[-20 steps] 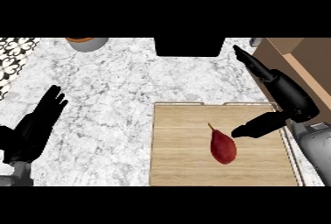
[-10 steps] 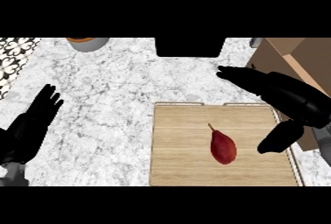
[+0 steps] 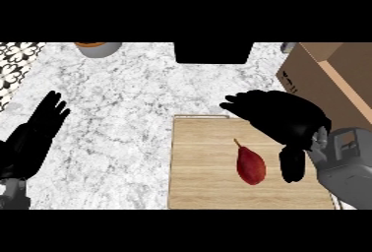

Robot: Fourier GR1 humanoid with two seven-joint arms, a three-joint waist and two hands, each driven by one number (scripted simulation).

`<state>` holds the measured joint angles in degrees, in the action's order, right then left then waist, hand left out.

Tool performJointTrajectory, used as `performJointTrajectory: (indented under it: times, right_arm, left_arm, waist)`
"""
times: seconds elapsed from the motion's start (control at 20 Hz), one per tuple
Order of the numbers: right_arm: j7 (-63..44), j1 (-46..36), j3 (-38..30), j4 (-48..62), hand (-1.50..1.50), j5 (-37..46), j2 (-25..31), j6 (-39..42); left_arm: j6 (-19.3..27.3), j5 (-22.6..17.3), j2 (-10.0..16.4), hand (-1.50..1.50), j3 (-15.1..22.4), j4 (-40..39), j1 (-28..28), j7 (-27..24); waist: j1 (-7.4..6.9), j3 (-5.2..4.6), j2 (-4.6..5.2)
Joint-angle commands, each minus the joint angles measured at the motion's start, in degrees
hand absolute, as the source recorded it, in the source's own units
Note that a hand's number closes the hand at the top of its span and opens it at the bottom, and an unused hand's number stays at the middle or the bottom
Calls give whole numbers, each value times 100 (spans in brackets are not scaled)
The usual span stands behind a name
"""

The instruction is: Pick the pear from the tray and place it in the cardboard box

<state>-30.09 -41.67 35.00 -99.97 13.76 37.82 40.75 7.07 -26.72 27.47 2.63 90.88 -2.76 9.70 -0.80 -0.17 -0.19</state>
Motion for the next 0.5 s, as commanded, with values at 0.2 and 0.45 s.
performJointTrajectory:
  times: [0.2, 0.45]
  right_arm:
    - [-1737, -163, 72, 596, -150, -340, -1153, 875]
    - [-2261, -160, 98, 797, -150, -255, -1482, 1080]
  left_arm:
    - [-17, 85, -91, 0, -194, -49, -115, 75]
    - [-241, 87, 14, 0, -332, 96, -31, 163]
  waist:
    - [46, 12, 14]
    - [42, 13, 13]
